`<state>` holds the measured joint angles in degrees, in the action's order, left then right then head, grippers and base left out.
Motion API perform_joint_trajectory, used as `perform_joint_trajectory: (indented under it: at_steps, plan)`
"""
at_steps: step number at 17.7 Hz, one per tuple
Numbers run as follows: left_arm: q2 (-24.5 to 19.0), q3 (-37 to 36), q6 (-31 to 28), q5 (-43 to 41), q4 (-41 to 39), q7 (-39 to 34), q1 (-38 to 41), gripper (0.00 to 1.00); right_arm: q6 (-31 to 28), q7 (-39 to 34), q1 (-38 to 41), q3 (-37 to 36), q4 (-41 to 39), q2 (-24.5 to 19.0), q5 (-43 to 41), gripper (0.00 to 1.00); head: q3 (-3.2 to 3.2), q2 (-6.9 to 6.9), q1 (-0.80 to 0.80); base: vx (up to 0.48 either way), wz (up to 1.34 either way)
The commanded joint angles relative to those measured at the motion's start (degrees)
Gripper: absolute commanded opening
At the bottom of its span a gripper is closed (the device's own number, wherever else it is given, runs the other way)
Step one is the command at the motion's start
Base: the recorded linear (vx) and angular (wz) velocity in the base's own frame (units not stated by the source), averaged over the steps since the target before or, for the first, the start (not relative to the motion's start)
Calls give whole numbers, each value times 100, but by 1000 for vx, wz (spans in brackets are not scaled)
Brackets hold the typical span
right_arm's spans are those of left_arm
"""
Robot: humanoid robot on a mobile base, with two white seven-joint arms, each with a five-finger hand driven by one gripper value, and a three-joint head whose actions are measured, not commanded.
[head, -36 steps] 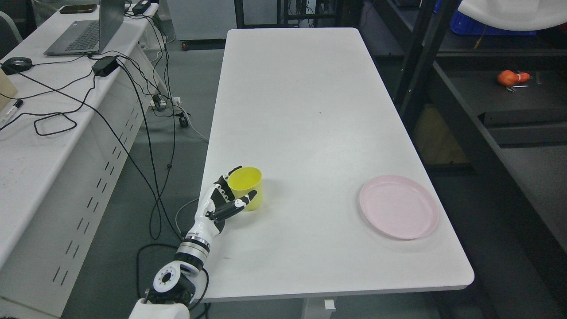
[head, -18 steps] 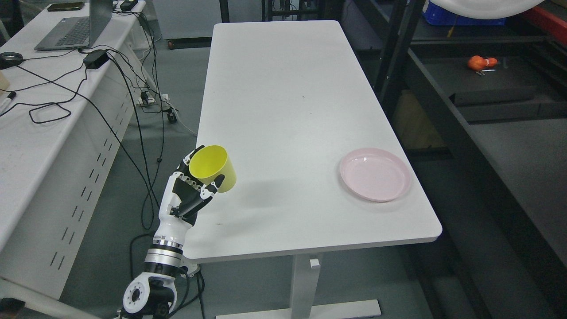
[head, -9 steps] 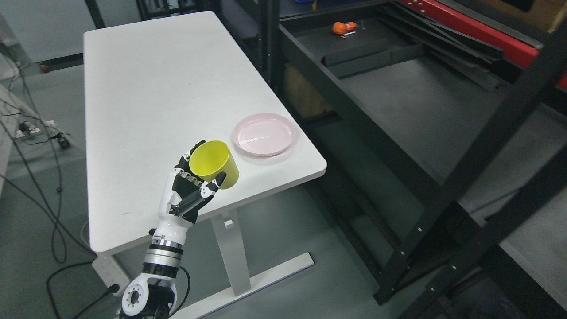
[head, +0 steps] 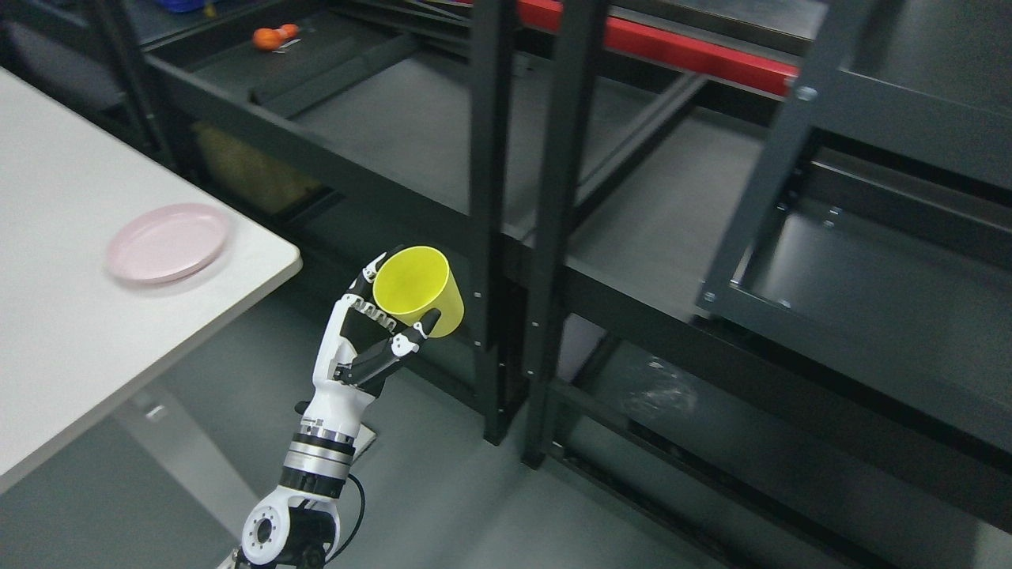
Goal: Place yellow IKEA cup on middle right shelf
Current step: 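Lift the yellow cup with the left hand while turning toward the shelves, then raise the cup in the left hand up to the upper shelf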
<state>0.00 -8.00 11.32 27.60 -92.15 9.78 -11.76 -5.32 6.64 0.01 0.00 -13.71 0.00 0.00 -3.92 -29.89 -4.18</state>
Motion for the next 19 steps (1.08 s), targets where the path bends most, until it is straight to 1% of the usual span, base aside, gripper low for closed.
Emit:
perform_joint_trajectory:
  at_steps: [1, 6, 10, 12, 16, 19]
  plan:
    - [-100, -773, 46, 0, -163, -3, -160, 1, -5, 4, 78, 97, 0, 100, -141, 99, 0, 0, 0, -231, -1166]
    - [-100, -1115, 63, 0, -154, -2, -414, 1, -5, 4, 78, 97, 0, 100, -141, 99, 0, 0, 0, -203, -1031]
    - [-100, -1142, 63, 0, -163, -2, -1152, 1, -5, 4, 78, 97, 0, 100, -141, 99, 0, 2, 0, -163, -819]
    - [-100, -1133, 46, 0, -172, -11, -1608, 1, -5, 4, 78, 97, 0, 100, -141, 99, 0, 2, 0, -65, -426]
    - [-100, -1168, 2, 26, -215, -20, -2548, 0, -5, 4, 78, 97, 0, 100, -141, 99, 0, 4, 0, 43, 0]
    - [-100, -1440, 2, 482, -277, -20, -3357, 0, -5, 4, 78, 97, 0, 100, -141, 99, 0, 4, 0, 102, 195]
